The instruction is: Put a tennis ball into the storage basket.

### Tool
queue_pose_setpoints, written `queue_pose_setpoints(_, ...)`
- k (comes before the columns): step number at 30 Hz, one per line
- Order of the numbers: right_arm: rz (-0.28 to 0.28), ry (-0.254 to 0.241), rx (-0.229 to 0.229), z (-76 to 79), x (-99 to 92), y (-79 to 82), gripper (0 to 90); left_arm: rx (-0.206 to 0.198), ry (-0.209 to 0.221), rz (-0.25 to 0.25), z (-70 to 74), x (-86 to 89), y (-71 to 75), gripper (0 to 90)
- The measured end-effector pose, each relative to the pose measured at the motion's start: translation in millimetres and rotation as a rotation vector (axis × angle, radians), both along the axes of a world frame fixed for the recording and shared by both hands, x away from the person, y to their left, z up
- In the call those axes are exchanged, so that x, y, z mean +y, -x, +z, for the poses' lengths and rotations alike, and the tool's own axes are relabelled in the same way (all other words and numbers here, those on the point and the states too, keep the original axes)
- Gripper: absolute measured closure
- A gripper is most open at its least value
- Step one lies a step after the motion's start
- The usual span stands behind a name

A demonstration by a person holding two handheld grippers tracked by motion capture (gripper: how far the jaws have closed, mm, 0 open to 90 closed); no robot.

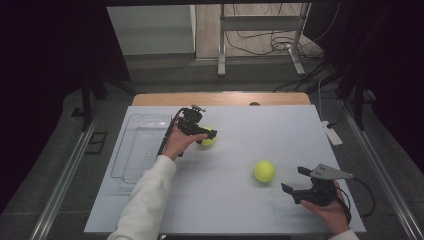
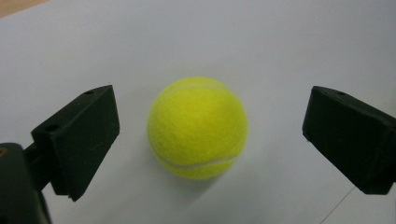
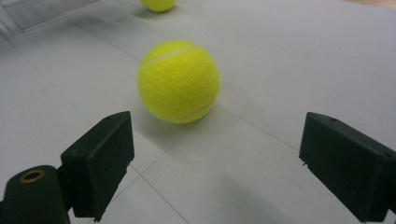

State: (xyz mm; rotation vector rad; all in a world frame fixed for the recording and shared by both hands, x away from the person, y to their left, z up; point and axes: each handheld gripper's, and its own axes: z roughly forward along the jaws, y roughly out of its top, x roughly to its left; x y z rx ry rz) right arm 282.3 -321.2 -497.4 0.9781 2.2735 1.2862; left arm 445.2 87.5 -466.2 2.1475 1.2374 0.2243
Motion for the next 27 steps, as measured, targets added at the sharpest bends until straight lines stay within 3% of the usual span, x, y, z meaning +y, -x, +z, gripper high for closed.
queue_pose_setpoints(27,0.002,0.002,0.000,-0.2,-0.1,-0.1,10.5,0.038,-0.025,0.004,-17.3,-6.0,-8.3,4.9)
